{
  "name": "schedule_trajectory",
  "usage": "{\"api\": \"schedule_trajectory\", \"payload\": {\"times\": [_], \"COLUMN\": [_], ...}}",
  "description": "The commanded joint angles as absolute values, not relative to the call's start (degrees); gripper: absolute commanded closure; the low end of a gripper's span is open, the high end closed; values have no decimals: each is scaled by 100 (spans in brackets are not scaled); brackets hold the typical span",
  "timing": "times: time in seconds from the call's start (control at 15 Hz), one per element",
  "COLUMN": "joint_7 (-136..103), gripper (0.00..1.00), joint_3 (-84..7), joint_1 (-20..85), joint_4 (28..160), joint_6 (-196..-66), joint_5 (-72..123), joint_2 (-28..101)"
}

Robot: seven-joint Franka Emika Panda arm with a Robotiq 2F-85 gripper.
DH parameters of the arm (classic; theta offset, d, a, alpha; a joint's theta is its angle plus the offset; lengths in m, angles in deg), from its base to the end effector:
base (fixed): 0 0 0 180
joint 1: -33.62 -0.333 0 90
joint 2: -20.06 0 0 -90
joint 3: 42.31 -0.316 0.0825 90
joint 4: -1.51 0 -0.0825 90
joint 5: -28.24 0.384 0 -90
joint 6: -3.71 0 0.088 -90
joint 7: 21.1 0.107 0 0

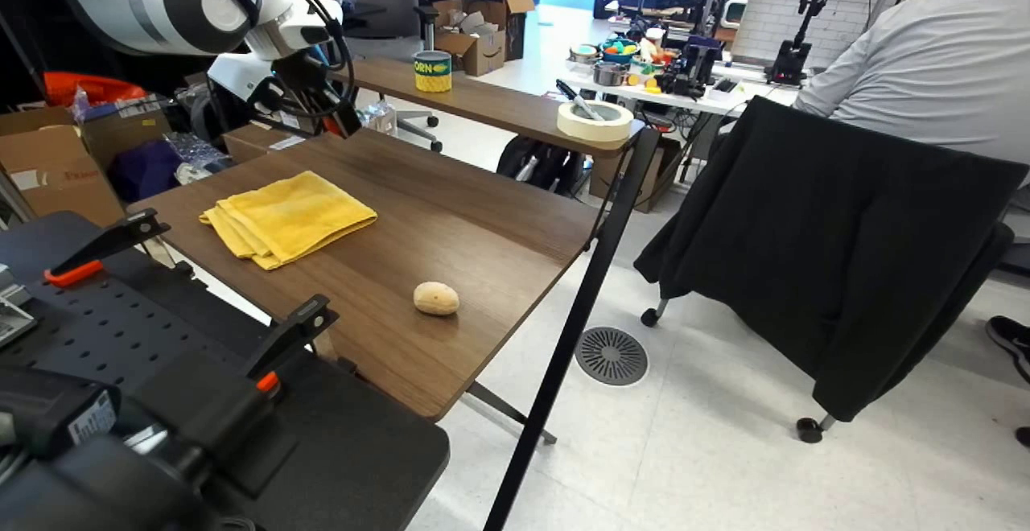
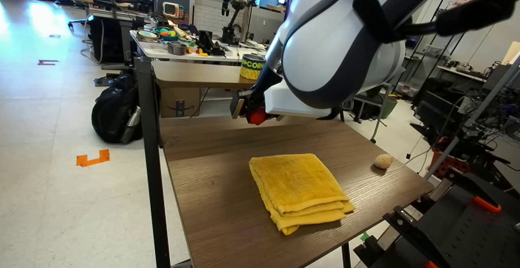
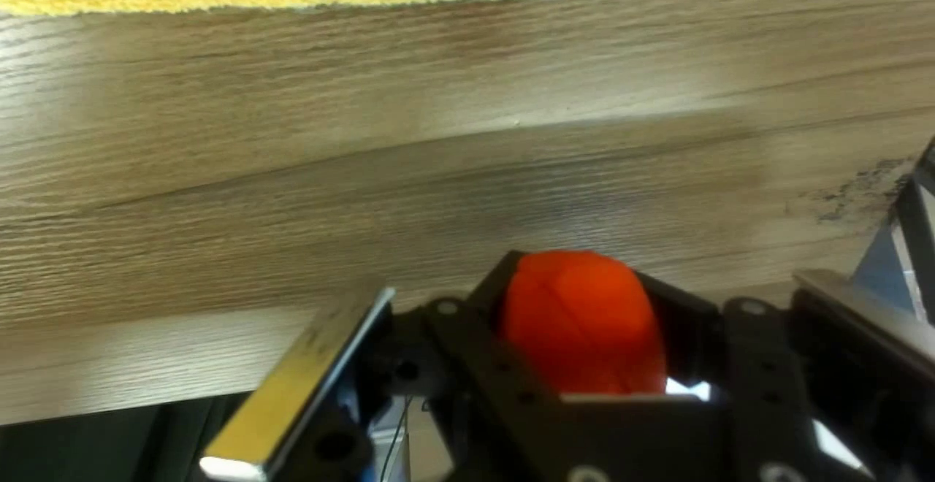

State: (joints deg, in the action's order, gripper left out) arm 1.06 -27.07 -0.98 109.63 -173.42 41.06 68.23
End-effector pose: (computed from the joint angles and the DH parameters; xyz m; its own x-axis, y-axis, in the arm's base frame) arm 0.6117 0.2077 0.1138 0.9021 -0.1447 0.4066 -0.1327 -0.9895 -0.0577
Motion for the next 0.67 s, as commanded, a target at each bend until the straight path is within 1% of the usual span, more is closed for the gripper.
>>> {"api": "schedule_trajectory", "payload": {"times": [0.0, 0.07, 0.27, 0.47, 0.6], "joint_7": [465, 527, 612, 616, 622], "gripper": [49, 44, 21, 2, 0], "joint_3": [-2482, -2458, -2443, -2442, -2391], "joint_1": [-309, -328, -297, -237, -241], "joint_4": [10602, 10565, 10499, 10515, 10574], "joint_6": [-16896, -16845, -16693, -16507, -16420], "joint_5": [3983, 3958, 3901, 3820, 3716], "joint_2": [7003, 7020, 7038, 6991, 6941]}}
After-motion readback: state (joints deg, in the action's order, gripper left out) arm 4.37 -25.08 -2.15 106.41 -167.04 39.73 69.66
